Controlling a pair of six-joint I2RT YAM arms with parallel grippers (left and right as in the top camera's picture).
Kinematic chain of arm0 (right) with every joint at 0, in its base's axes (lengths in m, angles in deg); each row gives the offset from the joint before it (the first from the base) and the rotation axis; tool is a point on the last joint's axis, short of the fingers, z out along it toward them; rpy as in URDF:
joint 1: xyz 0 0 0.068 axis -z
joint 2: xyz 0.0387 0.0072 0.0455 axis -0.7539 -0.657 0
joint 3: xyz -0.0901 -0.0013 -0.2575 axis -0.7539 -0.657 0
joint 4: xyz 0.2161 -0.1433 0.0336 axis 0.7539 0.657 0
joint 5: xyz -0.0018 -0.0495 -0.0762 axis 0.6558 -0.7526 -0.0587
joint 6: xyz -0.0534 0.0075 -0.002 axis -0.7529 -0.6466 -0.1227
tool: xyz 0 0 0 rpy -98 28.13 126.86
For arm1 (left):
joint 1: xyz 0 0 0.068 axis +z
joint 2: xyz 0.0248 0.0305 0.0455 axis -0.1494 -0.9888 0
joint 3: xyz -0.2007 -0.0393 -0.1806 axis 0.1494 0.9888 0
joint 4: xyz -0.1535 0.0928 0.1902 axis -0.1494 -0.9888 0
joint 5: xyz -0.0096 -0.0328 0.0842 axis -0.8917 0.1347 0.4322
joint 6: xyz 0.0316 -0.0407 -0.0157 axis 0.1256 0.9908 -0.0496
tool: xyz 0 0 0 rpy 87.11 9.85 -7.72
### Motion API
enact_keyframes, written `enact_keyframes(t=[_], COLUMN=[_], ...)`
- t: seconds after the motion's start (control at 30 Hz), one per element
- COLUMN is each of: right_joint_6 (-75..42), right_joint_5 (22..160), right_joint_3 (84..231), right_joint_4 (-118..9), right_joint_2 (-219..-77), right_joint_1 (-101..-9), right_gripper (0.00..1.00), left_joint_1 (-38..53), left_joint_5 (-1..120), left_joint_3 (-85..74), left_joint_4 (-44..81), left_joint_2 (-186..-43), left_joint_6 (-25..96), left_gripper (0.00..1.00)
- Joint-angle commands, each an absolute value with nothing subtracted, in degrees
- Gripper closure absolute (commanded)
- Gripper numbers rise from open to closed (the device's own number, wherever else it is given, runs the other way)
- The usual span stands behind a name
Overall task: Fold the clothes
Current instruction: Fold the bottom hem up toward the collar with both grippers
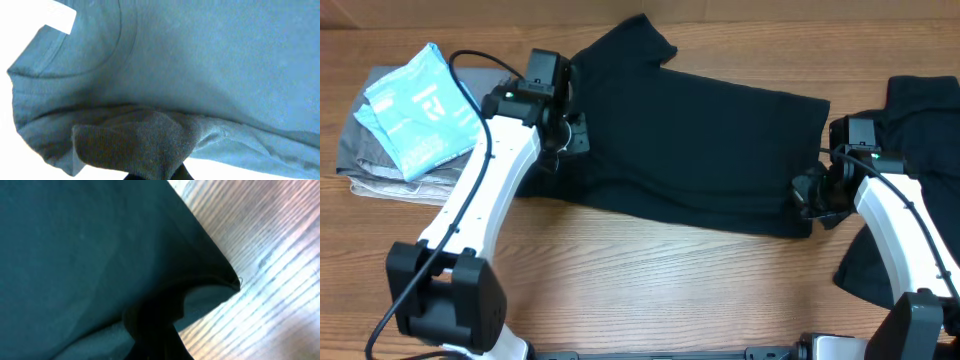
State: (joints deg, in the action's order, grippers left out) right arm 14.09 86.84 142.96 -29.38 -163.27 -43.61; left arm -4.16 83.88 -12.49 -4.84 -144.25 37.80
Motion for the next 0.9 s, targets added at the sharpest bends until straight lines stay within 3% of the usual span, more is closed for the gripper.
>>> enact_keyframes(t=[0.0,0.63,0.87], right_joint_6=[15.3,18.0,18.0], right_joint_5=[83.4,80.0,80.0], right_joint_3=[144.1,138.8,138.8], right_joint_4=[-30.3,-39.5,-42.6], right_joint_2=[-163.1,-163.5,-165.8], right_joint_1=[-43.2,-43.2,-43.2], right_gripper=[0.96,0.94,0.78], left_joint_1=[-4.6,-4.6,-4.6], left_joint_5=[88.4,90.5,90.4], left_joint_3=[-13.8,-13.7,-13.7], left_joint_4=[-3.4,4.6,8.8], left_joint_2=[-146.6,-151.5,-153.5], left_joint_6=[36.6,36.7,36.8], left_gripper=[0.96,0.96,0.94])
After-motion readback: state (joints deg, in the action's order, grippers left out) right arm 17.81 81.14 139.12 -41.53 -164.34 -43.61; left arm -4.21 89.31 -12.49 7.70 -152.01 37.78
